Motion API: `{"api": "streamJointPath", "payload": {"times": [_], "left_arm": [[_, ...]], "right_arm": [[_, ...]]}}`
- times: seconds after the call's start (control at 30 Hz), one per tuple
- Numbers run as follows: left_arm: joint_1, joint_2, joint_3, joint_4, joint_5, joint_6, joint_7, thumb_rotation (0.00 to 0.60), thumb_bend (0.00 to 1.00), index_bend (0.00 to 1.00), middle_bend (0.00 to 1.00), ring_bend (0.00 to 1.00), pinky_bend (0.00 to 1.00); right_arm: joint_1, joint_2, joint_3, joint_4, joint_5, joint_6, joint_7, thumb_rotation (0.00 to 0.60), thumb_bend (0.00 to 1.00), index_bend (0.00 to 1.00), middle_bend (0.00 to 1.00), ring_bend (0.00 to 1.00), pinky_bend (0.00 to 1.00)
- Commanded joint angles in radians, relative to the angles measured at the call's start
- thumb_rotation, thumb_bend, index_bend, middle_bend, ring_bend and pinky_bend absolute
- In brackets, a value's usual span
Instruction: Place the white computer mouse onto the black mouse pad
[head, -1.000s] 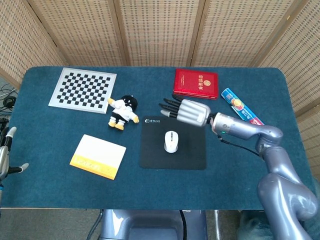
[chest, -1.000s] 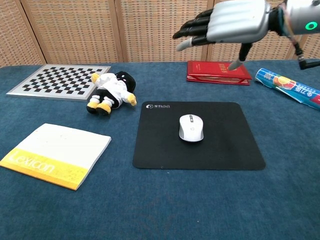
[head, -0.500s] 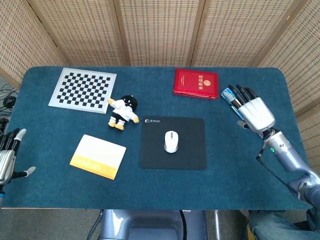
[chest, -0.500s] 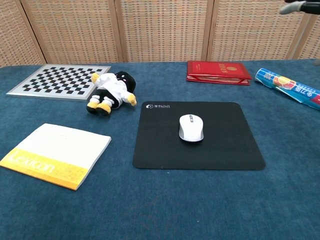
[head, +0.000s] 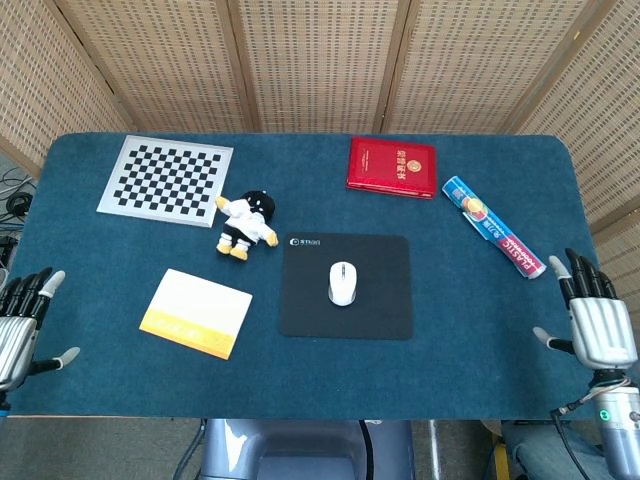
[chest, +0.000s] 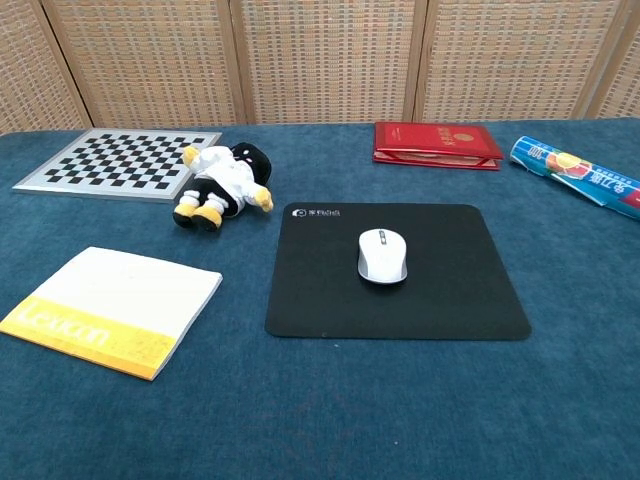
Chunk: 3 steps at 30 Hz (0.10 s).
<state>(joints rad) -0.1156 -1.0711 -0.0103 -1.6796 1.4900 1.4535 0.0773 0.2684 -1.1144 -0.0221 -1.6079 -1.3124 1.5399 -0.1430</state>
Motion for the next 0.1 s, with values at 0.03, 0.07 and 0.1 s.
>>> {"api": "streamJointPath", "payload": {"times": [0.03,0.07,0.1], "left_arm": [[0.001,-0.002,0.004,0.001,0.014,0.004,-0.003,0.6,0.0,0.0,0.0,0.0,0.0],[0.002,-0.003,0.004,0.002,0.018,0.007,-0.004,0.6,0.0,0.0,0.0,0.0,0.0],[0.003,-0.004,0.004,0.002,0.021,0.01,-0.005,0.6,0.0,0.0,0.0,0.0,0.0]], "right_arm": [[-0.028,0.0,0.002,-0.015,-0.019,0.025,0.01,0.6,0.0,0.0,0.0,0.0,0.13],[-0.033,0.0,0.003,-0.016,-0.022,0.028,0.013,0.6,0.0,0.0,0.0,0.0,0.12],[-0.038,-0.001,0.004,-0.016,-0.025,0.032,0.015,0.6,0.0,0.0,0.0,0.0,0.12]]}}
